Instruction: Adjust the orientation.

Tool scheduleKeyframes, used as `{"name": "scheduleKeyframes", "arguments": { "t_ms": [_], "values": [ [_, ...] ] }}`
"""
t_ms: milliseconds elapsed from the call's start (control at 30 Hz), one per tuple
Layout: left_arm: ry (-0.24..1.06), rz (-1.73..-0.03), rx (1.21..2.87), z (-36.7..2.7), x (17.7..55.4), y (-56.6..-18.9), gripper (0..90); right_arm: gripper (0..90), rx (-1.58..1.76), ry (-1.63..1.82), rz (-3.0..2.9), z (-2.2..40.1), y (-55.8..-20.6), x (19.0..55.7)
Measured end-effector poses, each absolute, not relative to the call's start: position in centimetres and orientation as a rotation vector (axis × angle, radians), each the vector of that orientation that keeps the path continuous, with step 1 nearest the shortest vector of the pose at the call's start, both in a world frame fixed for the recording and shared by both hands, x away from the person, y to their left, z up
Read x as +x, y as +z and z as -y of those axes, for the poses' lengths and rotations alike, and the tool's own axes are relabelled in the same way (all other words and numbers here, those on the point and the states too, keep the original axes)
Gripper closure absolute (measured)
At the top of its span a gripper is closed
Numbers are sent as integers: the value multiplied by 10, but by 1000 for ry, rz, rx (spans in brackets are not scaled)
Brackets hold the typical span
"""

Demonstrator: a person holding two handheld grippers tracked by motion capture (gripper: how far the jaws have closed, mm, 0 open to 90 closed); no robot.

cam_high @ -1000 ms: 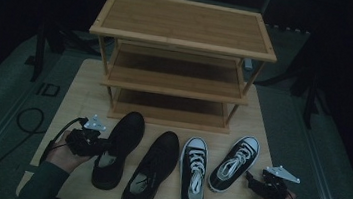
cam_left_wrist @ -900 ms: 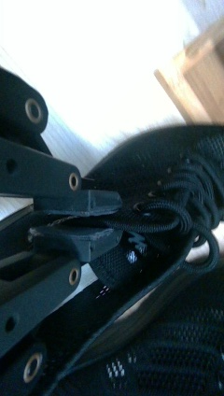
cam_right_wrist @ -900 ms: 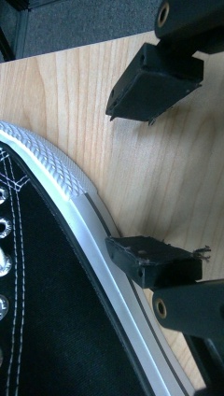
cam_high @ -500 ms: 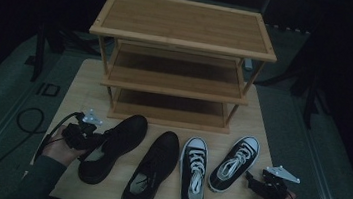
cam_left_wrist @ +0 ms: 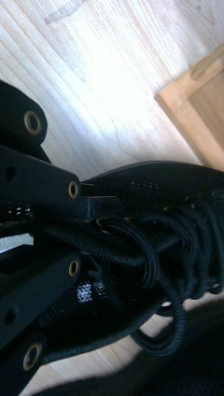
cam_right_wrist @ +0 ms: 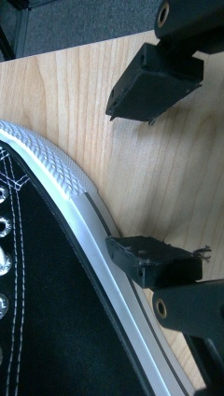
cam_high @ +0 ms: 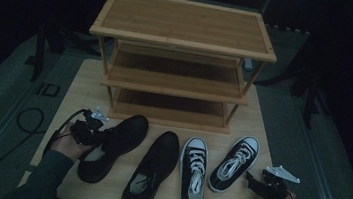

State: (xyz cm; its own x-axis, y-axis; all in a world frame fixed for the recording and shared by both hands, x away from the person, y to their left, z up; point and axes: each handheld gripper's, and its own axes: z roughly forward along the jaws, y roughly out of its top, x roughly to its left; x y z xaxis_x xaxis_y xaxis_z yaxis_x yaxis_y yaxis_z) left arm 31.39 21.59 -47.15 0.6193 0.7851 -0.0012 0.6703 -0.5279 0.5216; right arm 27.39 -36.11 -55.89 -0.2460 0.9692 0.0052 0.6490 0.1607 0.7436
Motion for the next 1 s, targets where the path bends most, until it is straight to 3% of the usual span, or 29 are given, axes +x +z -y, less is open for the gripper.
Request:
{"name": "scheduleKeyframes", "arguments": {
  "t_ms": [333,633,1000],
  "values": [
    [340,-1175,2272,-208,329,-457,883,305,1529,880,-1964,361,-559,274],
    [416,-1331,2184,-197,371,-461,882,305,1528,882,-1965,361,-559,274],
    [443,-1481,2044,-195,394,-466,881,305,1528,882,-1966,361,-559,274]
  ]
}}
